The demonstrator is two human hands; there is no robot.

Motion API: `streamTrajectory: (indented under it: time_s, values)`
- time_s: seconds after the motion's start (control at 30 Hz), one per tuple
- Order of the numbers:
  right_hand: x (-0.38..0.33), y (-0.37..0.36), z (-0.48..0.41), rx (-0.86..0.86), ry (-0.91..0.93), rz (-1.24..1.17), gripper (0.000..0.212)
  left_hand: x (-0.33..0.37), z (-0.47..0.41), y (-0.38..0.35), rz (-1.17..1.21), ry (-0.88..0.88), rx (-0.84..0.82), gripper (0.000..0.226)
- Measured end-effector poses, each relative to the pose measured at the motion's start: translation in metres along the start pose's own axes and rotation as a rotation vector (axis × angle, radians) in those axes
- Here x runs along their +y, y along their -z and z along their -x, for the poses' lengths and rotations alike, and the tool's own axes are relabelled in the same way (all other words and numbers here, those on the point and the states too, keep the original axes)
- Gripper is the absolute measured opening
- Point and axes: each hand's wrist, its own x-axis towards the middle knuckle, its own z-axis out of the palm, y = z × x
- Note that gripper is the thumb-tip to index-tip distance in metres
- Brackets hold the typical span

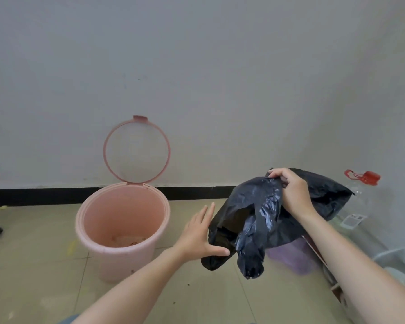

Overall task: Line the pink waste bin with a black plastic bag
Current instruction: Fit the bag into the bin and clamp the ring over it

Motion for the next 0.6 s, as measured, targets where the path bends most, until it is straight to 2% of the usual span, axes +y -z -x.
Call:
streamTrajectory:
  time_s: [0.1, 0.17, 0.23, 0.33, 0.43, 0.47, 0.6]
  values:
    - [-0.005, -0.005, 0.001, -0.094, 0.093, -0.013, 0.032, 0.009, -0.004, 0.009, 0.011, -0.099, 0.025, 0.118]
    - [-0.006, -0.007, 0.001, -0.167, 0.211, 0.079, 0.03, 0.012, -0.004, 0.016, 0.039, -0.111, 0.041, 0.113]
    - [-0.009, -0.011, 0.003, -0.269, 0.396, 0.25, 0.024, 0.015, -0.004, 0.023, 0.077, -0.103, 0.074, 0.107]
    - [-0.014, -0.019, 0.008, -0.385, 0.793, 0.625, 0.03, 0.011, -0.003, 0.032, 0.03, -0.061, 0.15, 0.097]
    - [-0.016, -0.023, 0.009, -0.319, 1.156, 0.84, 0.016, -0.006, -0.002, 0.036, -0.017, 0.048, 0.214, 0.099]
    - [-0.015, -0.023, 0.007, -0.294, 1.23, 0.864, 0.018, -0.013, -0.001, 0.038, -0.032, 0.082, 0.222, 0.102]
    - [-0.023, -0.011, -0.005, -0.189, 1.319, 0.931, 0.039, -0.031, 0.006, 0.04, -0.038, 0.132, 0.259, 0.108]
